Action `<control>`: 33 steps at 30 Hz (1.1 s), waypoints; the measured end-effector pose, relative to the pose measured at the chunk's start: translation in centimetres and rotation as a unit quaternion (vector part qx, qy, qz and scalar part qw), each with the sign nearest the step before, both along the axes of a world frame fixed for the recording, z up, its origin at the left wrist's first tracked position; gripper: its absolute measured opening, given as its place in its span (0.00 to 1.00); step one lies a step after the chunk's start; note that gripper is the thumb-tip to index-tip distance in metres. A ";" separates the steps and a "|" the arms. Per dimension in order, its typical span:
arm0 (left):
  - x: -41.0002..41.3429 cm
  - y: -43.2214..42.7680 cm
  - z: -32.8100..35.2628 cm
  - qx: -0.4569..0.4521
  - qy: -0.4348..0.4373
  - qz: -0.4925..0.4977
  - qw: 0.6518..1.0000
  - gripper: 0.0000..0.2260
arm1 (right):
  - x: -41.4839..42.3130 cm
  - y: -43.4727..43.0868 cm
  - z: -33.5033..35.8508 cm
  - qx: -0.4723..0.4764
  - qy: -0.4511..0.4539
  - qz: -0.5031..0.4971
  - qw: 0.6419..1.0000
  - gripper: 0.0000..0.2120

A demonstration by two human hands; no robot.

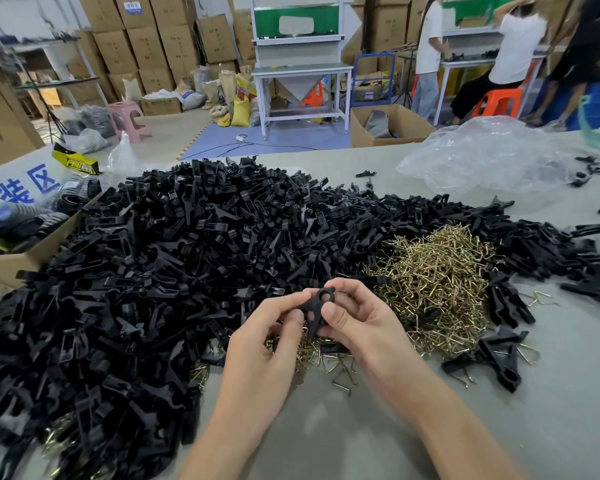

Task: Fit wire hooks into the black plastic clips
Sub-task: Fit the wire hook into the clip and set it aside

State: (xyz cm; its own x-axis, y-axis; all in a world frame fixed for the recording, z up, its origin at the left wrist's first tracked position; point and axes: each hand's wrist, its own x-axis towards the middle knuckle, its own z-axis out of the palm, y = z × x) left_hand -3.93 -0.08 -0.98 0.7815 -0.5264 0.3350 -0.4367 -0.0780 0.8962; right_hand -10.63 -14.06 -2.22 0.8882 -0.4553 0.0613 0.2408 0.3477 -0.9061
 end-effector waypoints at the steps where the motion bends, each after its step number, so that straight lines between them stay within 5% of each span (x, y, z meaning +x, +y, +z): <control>1: 0.1 0.1 -0.2 0.016 -0.031 0.019 0.999 0.13 | 0.1 -0.1 0.0 0.003 -0.007 -0.011 1.000 0.10; 4: 1.0 0.9 -0.5 0.100 -0.130 0.051 0.985 0.11 | 0.1 -0.8 0.1 0.051 -0.023 -0.066 0.996 0.12; 8: 1.9 1.6 -1.4 0.286 -0.305 0.045 0.908 0.10 | -0.4 -1.8 0.6 0.087 -0.018 -0.095 0.991 0.19; 20: 2.1 1.1 -1.9 0.318 -0.302 0.074 0.896 0.03 | -0.3 -1.7 0.6 0.118 -0.001 -0.112 0.987 0.16; 26: 2.2 1.6 -1.9 0.347 -0.306 0.016 0.887 0.15 | -0.2 -1.7 0.6 0.108 -0.001 -0.109 0.988 0.17; 33: 2.8 1.7 -1.7 0.333 -0.281 0.007 0.900 0.07 | -0.3 -1.7 0.5 0.104 -0.002 -0.107 0.989 0.18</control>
State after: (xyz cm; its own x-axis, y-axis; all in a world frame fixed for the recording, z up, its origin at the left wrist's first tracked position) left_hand -1.16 1.66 -2.64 0.5956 -0.7481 0.2926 -0.8010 -0.5258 0.2861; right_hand -10.93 -15.78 -1.77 0.7704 -0.6356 -0.0502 0.3316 0.4667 -0.8199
